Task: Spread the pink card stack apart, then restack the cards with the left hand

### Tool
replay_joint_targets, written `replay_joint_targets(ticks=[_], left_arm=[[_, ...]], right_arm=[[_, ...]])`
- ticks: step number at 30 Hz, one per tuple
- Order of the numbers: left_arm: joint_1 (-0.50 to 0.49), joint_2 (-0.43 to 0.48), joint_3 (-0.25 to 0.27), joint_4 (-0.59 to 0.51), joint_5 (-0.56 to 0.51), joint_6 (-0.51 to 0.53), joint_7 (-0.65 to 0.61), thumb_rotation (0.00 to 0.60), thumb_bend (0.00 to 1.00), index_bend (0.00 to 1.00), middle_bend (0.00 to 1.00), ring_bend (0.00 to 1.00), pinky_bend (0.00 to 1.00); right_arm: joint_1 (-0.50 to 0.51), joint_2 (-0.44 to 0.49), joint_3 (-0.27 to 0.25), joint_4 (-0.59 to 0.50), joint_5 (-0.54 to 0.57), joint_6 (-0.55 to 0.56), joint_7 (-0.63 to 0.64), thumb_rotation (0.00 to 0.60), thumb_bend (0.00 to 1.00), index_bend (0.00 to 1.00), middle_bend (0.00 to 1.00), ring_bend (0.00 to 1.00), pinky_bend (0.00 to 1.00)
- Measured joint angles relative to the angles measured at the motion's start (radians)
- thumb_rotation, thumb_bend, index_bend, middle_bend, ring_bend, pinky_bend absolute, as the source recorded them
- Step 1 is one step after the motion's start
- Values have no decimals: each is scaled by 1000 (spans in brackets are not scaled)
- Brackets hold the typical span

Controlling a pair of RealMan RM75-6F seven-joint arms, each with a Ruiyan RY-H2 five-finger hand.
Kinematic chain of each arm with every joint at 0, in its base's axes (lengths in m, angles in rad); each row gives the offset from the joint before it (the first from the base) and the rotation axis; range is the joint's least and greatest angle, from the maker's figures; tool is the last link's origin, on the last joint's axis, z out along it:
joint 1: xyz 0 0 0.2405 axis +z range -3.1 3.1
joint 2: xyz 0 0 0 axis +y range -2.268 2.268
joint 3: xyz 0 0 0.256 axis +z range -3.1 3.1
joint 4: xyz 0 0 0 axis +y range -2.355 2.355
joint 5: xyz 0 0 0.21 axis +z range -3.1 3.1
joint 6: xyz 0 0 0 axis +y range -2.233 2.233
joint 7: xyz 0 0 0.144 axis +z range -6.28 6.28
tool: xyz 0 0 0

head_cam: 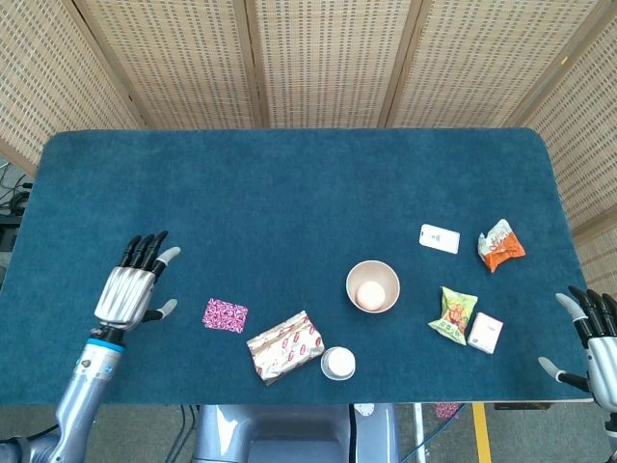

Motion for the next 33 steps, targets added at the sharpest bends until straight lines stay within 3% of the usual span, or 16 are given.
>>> replay_joint_targets(ticks=[10, 16, 33], left_arm=[[187, 133, 74, -35, 93, 152, -124, 556, 239, 155, 0, 0, 0], [259, 175, 98, -47, 128, 188, -163, 556, 235, 155, 0, 0, 0], [318, 200, 49, -79, 180, 179, -153, 557, 231, 155, 0, 0, 0]], right_arm=[[5, 2, 3, -8, 6, -6, -17, 600, 129, 125, 109, 0, 0], [8, 3, 3, -16, 2, -6, -24, 600, 129, 125, 109, 0, 0], [0, -2, -1, 9, 0, 9, 3, 600, 131, 125, 109, 0, 0]])
